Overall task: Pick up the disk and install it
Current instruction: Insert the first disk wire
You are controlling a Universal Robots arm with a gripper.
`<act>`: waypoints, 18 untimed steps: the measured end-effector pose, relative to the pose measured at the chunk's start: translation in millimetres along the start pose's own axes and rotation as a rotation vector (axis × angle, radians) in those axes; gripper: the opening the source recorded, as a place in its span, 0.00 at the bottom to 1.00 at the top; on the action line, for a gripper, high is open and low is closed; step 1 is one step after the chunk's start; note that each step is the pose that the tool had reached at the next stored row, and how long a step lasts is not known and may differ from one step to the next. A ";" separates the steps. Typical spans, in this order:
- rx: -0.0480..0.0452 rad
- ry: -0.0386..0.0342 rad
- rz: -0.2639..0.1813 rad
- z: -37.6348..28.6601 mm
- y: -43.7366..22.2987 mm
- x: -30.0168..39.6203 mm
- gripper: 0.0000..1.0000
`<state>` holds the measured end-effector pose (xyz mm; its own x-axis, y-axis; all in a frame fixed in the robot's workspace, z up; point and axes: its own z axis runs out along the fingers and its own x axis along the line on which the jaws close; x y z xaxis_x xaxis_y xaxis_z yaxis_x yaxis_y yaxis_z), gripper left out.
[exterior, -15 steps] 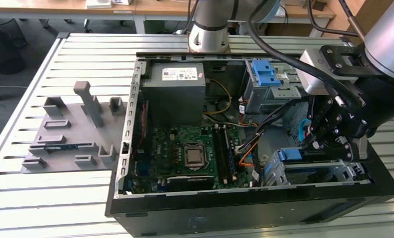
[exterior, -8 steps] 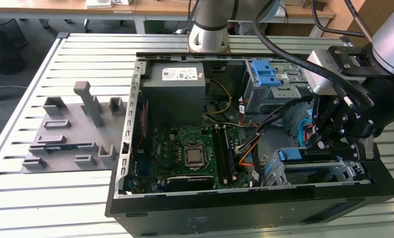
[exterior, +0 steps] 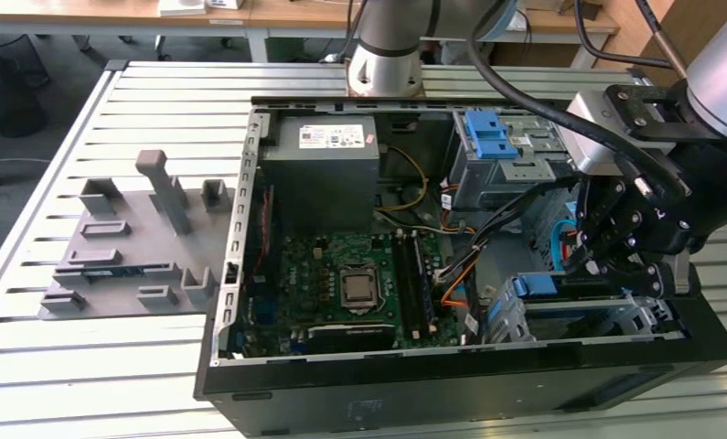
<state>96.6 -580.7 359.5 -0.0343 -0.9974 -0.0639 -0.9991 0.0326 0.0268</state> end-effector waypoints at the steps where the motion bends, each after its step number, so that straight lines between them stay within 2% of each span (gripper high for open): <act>1: 0.0000 0.0000 0.000 0.0 0.0 0.0 0.11; 6: 0.0000 0.0000 0.000 -0.1 -5.4 -0.2 0.11; 10: 0.0000 0.0001 0.000 -0.6 -6.0 -0.2 0.11; 18: 0.0016 -0.0002 0.000 -9.4 -5.8 -0.8 0.11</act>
<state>102.7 -580.8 368.8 -0.0342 -0.9974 -0.0641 -0.9992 0.0326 0.0252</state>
